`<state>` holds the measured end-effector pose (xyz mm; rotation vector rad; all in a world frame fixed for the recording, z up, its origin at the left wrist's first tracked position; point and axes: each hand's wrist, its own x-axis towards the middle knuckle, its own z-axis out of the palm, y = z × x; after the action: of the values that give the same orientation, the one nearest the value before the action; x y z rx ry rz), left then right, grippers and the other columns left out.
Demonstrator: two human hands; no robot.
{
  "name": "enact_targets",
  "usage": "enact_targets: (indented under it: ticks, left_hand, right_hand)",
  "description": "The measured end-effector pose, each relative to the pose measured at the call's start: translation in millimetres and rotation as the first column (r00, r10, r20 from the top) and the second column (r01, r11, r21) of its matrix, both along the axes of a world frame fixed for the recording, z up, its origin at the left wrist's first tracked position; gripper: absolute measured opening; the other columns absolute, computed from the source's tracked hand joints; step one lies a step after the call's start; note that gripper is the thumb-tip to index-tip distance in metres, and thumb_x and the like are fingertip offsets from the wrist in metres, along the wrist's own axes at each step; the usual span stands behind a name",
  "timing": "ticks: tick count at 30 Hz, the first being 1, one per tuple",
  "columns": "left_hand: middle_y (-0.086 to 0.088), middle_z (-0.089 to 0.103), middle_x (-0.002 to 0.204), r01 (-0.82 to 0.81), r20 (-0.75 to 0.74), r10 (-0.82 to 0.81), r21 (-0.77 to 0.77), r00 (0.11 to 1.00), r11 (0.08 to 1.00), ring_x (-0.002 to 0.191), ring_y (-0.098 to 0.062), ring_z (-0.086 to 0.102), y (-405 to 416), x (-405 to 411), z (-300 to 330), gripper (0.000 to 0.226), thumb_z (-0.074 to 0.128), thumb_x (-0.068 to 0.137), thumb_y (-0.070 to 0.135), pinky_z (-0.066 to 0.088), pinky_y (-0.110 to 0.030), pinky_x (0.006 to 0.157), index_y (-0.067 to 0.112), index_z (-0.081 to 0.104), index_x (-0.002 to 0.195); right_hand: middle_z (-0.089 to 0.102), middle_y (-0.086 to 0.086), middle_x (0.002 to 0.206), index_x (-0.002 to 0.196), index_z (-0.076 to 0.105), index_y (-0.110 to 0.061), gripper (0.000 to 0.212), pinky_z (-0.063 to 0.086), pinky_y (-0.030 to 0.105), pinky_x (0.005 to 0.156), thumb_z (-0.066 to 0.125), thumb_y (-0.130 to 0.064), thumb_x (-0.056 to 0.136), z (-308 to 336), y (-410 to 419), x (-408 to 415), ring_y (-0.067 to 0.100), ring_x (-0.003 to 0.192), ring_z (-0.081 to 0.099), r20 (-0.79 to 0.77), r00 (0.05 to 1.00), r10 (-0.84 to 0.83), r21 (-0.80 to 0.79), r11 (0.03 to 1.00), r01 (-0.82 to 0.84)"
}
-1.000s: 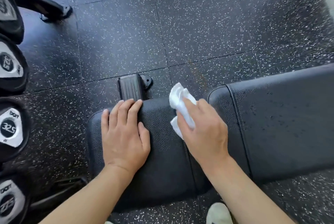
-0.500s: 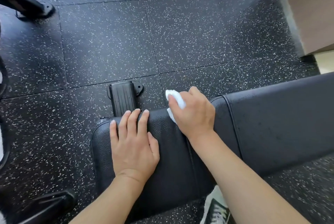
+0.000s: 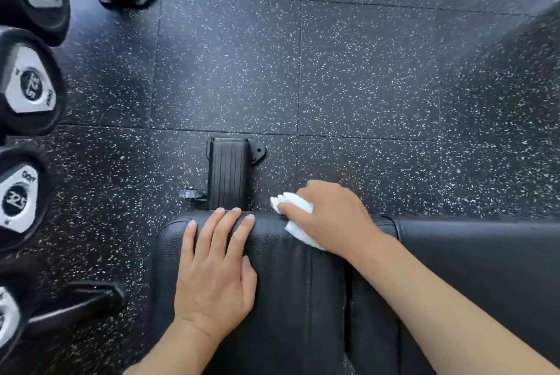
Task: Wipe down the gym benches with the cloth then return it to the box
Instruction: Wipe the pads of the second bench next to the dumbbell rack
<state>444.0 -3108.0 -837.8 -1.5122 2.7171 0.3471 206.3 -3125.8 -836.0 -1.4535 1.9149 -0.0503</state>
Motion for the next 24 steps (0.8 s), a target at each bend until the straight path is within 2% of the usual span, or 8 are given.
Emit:
enact_targets:
  ticks: [3,5,8,11,14,18,21,24]
  left_hand:
    - [-0.007,0.051,0.154,0.001,0.020,-0.001,0.009,1.000,1.000,0.146,-0.034,0.045,1,1,-1,0.064,0.047,0.086,0.029,0.024,-0.061,0.124,0.014,0.055,0.147]
    - [-0.007,0.051,0.154,0.003,0.010,-0.003,0.019,1.000,1.000,0.146,-0.034,0.046,1,0,-2,0.064,0.048,0.085,0.029,0.026,-0.062,0.123,0.014,0.055,0.147]
    - [-0.006,0.050,0.156,0.005,0.004,-0.005,0.029,1.000,1.000,0.148,-0.033,0.044,0,0,-2,0.065,0.048,0.085,0.029,0.026,-0.062,0.123,0.016,0.052,0.148]
    - [-0.007,0.050,0.156,-0.013,0.003,0.013,0.036,1.000,0.999,0.149,-0.031,0.042,0,0,-2,0.066,0.047,0.085,0.030,0.026,-0.062,0.123,0.012,0.049,0.149]
    - [-0.008,0.048,0.157,-0.027,0.006,0.027,0.028,1.000,0.999,0.150,-0.029,0.040,2,0,-3,0.069,0.046,0.086,0.030,0.025,-0.060,0.124,0.007,0.049,0.150]
    - [-0.006,0.048,0.158,-0.017,0.008,0.017,0.027,1.000,0.999,0.150,-0.029,0.040,1,2,-4,0.070,0.047,0.085,0.031,0.025,-0.060,0.125,0.010,0.048,0.152]
    - [-0.006,0.049,0.158,-0.023,0.005,0.023,0.025,1.000,0.999,0.149,-0.030,0.042,2,1,-4,0.071,0.047,0.085,0.031,0.026,-0.061,0.124,0.009,0.048,0.152]
    - [-0.008,0.050,0.157,-0.030,0.005,0.030,0.016,1.000,0.999,0.148,-0.030,0.043,1,0,-3,0.070,0.046,0.085,0.030,0.027,-0.062,0.123,0.008,0.049,0.151]
  right_hand:
    - [0.051,-0.001,0.074,0.063,0.045,-0.018,0.059,0.040,0.040,0.064,0.052,-0.068,0.094,3,16,-33,0.018,0.070,0.054,0.155,0.986,-0.057,0.041,0.998,0.052]
    - [0.051,-0.002,0.073,0.063,0.046,-0.018,0.060,0.035,0.036,0.058,0.048,-0.070,0.093,3,15,-31,0.015,0.067,0.053,0.132,0.991,-0.017,0.029,0.999,0.014]
    - [0.053,-0.004,0.069,0.062,0.050,-0.018,0.053,0.029,0.033,0.053,0.051,-0.064,0.089,-7,-16,3,0.022,0.068,0.054,0.079,0.994,0.073,0.042,0.996,-0.076]
    - [0.056,-0.003,0.067,0.065,0.054,-0.019,0.046,0.034,0.034,0.057,0.055,-0.056,0.091,-22,-59,49,0.027,0.072,0.056,0.139,0.982,0.127,0.151,0.977,-0.147]
    - [0.065,0.000,0.067,0.066,0.060,-0.017,0.046,0.046,0.033,0.061,0.056,-0.055,0.091,-28,-73,62,0.025,0.071,0.063,0.280,0.958,0.059,0.245,0.961,-0.131]
    - [0.066,-0.002,0.067,0.070,0.065,-0.018,0.051,0.054,0.034,0.066,0.048,-0.063,0.089,-13,-29,11,0.016,0.065,0.064,0.170,0.984,0.056,0.157,0.984,-0.083]
    - [0.055,-0.005,0.075,0.069,0.059,-0.023,0.059,0.045,0.034,0.061,0.040,-0.072,0.097,2,9,-27,0.009,0.065,0.055,0.138,0.990,-0.005,0.139,0.990,-0.015]
    - [0.051,-0.006,0.074,0.068,0.055,-0.024,0.054,0.032,0.031,0.055,0.038,-0.066,0.098,0,3,-20,0.010,0.065,0.052,0.033,0.995,0.093,0.098,0.991,-0.096]
